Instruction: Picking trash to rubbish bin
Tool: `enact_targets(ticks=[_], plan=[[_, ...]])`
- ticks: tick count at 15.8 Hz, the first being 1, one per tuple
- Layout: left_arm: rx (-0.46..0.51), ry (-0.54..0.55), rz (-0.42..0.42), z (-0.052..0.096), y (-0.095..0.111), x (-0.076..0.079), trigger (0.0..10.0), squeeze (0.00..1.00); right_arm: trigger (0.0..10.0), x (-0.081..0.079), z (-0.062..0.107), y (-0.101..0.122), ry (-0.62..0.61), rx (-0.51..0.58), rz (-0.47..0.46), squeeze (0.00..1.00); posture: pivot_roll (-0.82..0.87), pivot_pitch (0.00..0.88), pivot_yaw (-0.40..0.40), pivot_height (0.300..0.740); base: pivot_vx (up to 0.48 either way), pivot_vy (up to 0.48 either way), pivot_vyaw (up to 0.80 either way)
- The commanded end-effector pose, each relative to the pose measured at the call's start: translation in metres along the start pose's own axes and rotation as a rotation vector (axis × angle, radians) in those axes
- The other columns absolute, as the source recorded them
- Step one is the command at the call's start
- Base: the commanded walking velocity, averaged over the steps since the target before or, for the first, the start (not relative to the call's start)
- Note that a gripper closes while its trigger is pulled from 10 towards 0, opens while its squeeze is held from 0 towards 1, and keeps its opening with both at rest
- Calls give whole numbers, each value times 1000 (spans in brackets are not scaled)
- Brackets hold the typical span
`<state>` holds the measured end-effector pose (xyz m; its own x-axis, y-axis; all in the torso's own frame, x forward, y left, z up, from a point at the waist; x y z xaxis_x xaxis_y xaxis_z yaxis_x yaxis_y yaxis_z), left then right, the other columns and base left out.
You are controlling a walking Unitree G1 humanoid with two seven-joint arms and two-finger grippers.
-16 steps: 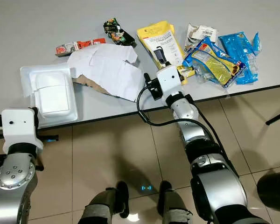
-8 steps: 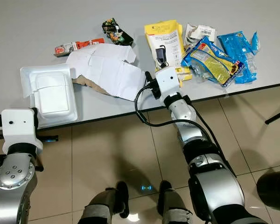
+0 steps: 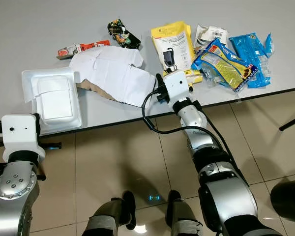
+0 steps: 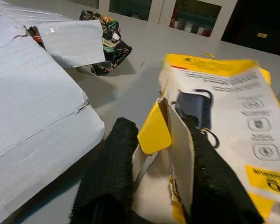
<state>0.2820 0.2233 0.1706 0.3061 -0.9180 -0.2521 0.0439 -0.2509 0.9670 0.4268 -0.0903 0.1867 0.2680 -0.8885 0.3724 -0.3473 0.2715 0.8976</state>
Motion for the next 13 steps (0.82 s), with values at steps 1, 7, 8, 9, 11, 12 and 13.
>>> enact_targets(ticks=[1,7,8,9,11,12,13], plan=[[-10,16,-21,1,-3,-5,2314,0,0,-7,3,-11,18,-46,-7,0,125,329,59,740,0,0,0],[21,44,-25,-10,-1,-6,2706,0,0,-2,-10,9,-17,13,2,0,115,259,40,740,0,0,0],[42,48,-26,-14,3,-5,2784,0,0,2,-14,17,-28,35,4,0,108,235,36,740,0,0,0],[55,51,-26,-19,5,-4,2824,0,0,5,-17,22,-39,48,4,0,99,212,32,740,0,0,0],[97,56,-25,-28,12,-2,3020,0,0,14,-22,37,-70,95,8,0,75,172,27,740,0,0,0],[125,50,-24,-36,17,1,3020,0,0,21,-24,45,-96,122,5,0,59,146,26,740,0,0,0],[145,42,-21,-40,21,5,3569,0,0,26,-23,48,-107,137,8,0,47,126,25,740,0,0,0]])
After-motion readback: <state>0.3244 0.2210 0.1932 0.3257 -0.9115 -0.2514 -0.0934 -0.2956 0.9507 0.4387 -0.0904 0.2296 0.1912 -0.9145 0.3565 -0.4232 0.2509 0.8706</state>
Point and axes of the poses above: a point about 5 cm out from each wrist's last joint towards the gripper, its own z axis pointing back from the gripper into the wrist, its own y axis along the axis of the wrist's last joint, x = y × z, the point moved 5 cm from there along -z, pointing out of the wrist towards the gripper, and after that the axes turned 3 degrees about z, right-handed, at the moved point
